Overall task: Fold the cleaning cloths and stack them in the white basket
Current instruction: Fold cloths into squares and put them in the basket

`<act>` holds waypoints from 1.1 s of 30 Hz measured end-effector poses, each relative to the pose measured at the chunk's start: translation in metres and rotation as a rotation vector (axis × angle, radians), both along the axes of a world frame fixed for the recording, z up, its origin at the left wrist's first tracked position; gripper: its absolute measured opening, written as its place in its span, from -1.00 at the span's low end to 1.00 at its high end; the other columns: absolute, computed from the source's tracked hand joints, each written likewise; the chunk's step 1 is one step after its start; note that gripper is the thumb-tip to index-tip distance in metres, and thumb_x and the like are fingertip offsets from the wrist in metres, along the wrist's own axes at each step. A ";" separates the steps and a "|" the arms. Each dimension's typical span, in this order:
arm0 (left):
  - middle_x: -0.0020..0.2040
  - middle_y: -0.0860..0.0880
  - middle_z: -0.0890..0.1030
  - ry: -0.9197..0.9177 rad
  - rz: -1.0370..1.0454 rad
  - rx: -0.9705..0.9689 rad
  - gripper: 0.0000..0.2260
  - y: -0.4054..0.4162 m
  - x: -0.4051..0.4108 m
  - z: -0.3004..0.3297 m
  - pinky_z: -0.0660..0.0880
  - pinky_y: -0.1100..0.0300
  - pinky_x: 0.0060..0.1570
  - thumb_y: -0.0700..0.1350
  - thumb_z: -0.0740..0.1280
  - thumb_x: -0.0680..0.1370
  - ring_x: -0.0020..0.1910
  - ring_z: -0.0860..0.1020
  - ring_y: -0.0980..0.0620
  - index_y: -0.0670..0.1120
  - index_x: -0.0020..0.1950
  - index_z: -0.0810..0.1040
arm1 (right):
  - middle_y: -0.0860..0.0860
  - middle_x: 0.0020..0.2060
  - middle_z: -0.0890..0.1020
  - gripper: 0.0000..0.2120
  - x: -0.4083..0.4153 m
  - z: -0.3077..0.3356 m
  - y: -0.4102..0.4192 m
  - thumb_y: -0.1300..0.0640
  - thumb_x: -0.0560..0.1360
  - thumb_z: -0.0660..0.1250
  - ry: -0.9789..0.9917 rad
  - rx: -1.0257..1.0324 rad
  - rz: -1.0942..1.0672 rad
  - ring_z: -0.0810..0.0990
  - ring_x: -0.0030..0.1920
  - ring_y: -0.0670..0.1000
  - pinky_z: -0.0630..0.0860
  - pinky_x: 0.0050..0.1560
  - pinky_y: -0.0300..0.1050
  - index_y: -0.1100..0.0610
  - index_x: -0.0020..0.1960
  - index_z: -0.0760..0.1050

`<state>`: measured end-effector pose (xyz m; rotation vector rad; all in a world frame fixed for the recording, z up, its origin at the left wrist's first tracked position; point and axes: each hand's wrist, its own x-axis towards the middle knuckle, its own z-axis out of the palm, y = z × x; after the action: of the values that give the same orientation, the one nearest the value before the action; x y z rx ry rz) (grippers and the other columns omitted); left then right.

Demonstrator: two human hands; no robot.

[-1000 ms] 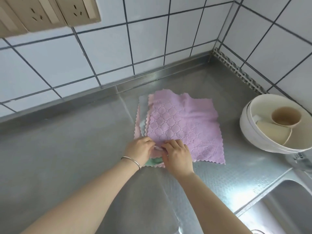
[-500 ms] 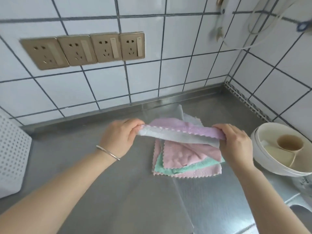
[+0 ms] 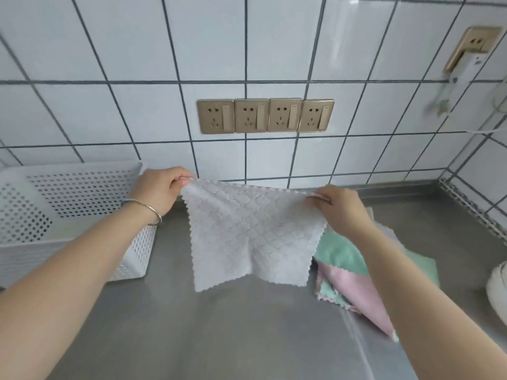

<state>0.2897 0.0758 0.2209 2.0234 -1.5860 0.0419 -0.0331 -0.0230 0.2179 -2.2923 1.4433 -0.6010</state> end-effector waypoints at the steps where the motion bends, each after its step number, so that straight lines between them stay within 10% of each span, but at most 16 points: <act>1: -0.12 -0.09 0.69 -0.014 0.007 -0.053 -0.80 0.010 0.004 0.005 0.47 0.00 0.11 -0.10 0.24 0.56 -0.11 0.61 -0.15 -0.09 0.03 0.64 | 0.11 -0.10 0.66 -0.84 0.007 0.004 0.004 0.15 0.51 0.32 -0.075 -0.070 0.018 0.58 -0.09 0.12 0.43 -0.11 -0.08 0.21 0.00 0.62; 6: -0.15 -0.04 0.69 -0.088 0.038 -0.144 -0.75 0.088 0.009 -0.024 0.41 0.20 -0.26 -0.11 0.20 0.48 -0.25 0.61 -0.05 -0.07 0.00 0.65 | -0.05 -0.34 0.57 -0.97 0.016 -0.020 0.038 0.22 0.39 0.44 -0.149 -0.096 0.179 0.46 -0.28 -0.12 0.33 -0.27 -0.45 0.12 -0.18 0.61; 14: -0.35 0.24 0.53 -0.182 -0.220 0.303 -0.52 0.185 -0.006 -0.181 0.37 0.40 -0.48 0.18 -0.11 0.60 -0.39 0.52 0.23 0.21 -0.21 0.58 | -0.10 -0.06 0.61 -0.81 -0.015 -0.155 0.093 0.05 0.43 0.27 0.384 0.237 0.482 0.55 0.05 -0.03 0.47 -0.05 -0.16 -0.09 -0.03 0.61; 18: -0.42 0.28 0.49 -0.146 -0.348 0.604 -0.76 0.200 -0.021 -0.208 0.21 0.47 -0.58 0.18 0.15 0.41 -0.49 0.48 0.30 0.23 -0.36 0.56 | -0.12 0.08 0.56 -0.76 -0.019 -0.186 0.112 0.01 0.49 0.23 0.579 0.384 0.494 0.48 0.18 -0.06 0.41 0.06 -0.23 -0.11 0.11 0.57; 22: -0.31 0.35 0.42 0.089 -0.330 0.833 -0.83 0.197 -0.029 -0.208 0.14 0.58 -0.37 0.22 0.32 0.37 -0.26 0.44 0.30 0.26 -0.08 0.57 | -0.16 0.03 0.55 -0.72 -0.017 -0.191 0.119 -0.10 0.44 0.29 0.700 0.513 0.558 0.51 0.09 -0.09 0.41 0.06 -0.24 -0.09 0.12 0.55; 26: -0.26 0.14 0.58 0.650 -0.014 0.858 -0.96 0.154 -0.014 -0.206 0.37 0.49 -0.24 0.06 0.31 0.53 -0.29 0.52 0.19 0.17 -0.12 0.53 | -0.17 0.03 0.61 -0.64 -0.004 -0.180 0.093 -0.25 0.45 0.26 0.608 0.693 0.412 0.56 0.01 -0.12 0.46 0.11 -0.21 -0.10 0.15 0.54; 33: -0.37 -0.09 0.61 0.853 0.524 0.549 -0.84 0.039 0.028 -0.223 0.54 0.14 -0.11 -0.13 0.29 0.52 -0.38 0.58 -0.06 -0.18 -0.19 0.58 | 0.11 -0.10 0.67 -0.80 0.038 -0.208 0.005 0.06 0.45 0.27 0.105 0.759 -0.372 0.64 -0.06 0.14 0.57 0.07 0.05 0.03 0.03 0.58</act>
<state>0.3176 0.1147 -0.0018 2.3155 -0.5406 -1.0102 0.0044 -0.0183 0.0096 -1.4950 1.7702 0.0065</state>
